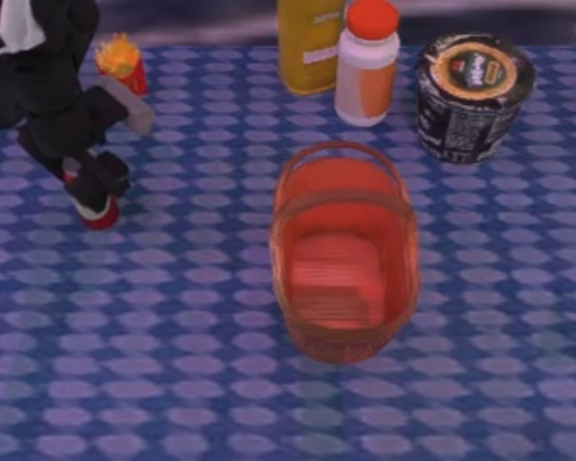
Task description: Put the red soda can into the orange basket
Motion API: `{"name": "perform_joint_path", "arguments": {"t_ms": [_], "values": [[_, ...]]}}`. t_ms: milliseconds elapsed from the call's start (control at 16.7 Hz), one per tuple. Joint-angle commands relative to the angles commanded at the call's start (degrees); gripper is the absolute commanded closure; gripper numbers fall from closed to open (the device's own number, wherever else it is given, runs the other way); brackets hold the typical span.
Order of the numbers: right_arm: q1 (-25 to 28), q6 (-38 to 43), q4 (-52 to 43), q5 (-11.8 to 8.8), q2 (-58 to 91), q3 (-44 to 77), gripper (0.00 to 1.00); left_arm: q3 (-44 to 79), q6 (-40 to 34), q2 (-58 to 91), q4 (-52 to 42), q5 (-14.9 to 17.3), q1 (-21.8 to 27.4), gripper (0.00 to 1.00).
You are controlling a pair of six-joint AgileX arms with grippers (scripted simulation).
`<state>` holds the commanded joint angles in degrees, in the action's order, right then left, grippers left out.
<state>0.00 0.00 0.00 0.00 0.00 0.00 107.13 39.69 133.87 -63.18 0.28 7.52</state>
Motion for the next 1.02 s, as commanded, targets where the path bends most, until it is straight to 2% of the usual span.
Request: {"name": "perform_joint_path", "arguments": {"t_ms": [180, 300, 420, 600, 1020], "values": [[0.00, 0.00, 0.00, 0.00, 0.00, 0.00, 0.00, -1.11, -1.11, -0.39, 3.62, 2.87, 0.70, 1.00], [0.00, 0.00, 0.00, 0.00, 0.00, 0.00, 0.00, -2.77, -2.97, -0.97, 9.08, 6.95, 1.48, 1.00], [0.00, 0.00, 0.00, 0.00, 0.00, 0.00, 0.00, -5.08, -5.66, -1.73, 16.95, 12.44, 2.40, 1.00], [0.00, 0.00, 0.00, 0.00, 0.00, 0.00, 0.00, -9.68, -10.93, -3.25, 32.52, 22.59, 3.99, 1.00], [0.00, 0.00, 0.00, 0.00, 0.00, 0.00, 0.00, -23.66, -25.73, -8.95, 74.73, 49.63, 8.18, 1.00]]}}
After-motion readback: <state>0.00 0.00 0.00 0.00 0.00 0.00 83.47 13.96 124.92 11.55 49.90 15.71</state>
